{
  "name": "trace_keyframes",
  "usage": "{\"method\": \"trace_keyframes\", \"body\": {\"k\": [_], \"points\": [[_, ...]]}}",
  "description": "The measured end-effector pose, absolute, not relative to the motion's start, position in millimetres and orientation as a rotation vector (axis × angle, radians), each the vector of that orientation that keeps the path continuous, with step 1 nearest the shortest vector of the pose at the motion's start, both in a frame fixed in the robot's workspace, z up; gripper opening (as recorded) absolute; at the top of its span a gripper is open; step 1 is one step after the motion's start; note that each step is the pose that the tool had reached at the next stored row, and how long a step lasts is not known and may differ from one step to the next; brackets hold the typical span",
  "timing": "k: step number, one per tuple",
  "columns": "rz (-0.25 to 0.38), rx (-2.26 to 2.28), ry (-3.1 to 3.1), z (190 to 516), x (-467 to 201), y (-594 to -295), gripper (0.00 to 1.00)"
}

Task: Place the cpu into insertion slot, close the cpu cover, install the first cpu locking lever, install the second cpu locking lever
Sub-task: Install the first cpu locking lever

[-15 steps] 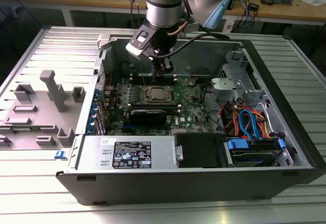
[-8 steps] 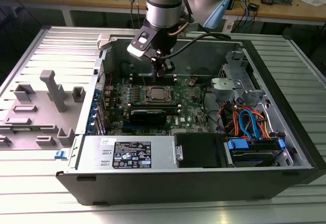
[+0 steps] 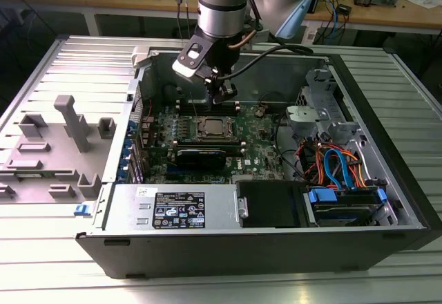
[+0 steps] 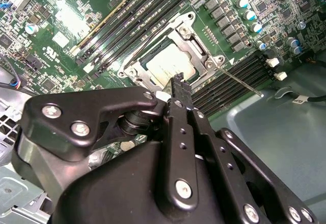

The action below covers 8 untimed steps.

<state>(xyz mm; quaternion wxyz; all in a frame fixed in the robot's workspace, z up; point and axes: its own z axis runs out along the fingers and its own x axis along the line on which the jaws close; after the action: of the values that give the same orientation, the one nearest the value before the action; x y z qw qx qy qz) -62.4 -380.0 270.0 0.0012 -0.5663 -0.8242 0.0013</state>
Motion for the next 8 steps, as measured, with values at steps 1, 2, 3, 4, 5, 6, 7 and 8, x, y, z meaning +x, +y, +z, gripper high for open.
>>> {"method": "trace_keyframes", "body": {"k": [1, 2, 3, 4, 5, 6, 7, 8], "points": [[0.004, -1.778, -2.587, 270.0, -62.4, -380.0, 0.11], [0.004, -1.778, -2.587, 270.0, -62.4, -380.0, 0.11], [0.004, -1.778, -2.587, 270.0, -62.4, -380.1, 0.11], [0.004, -1.777, -2.588, 270.0, -62.4, -380.1, 0.11], [0.004, -1.774, -2.59, 270.0, -62.4, -380.1, 0.11], [0.004, -1.761, -2.598, 270.0, -62.4, -380.2, 0.11], [0.004, -1.749, -2.607, 270.0, -62.4, -380.3, 0.11], [0.004, -1.727, -2.621, 270.0, -62.4, -380.4, 0.11]]}}
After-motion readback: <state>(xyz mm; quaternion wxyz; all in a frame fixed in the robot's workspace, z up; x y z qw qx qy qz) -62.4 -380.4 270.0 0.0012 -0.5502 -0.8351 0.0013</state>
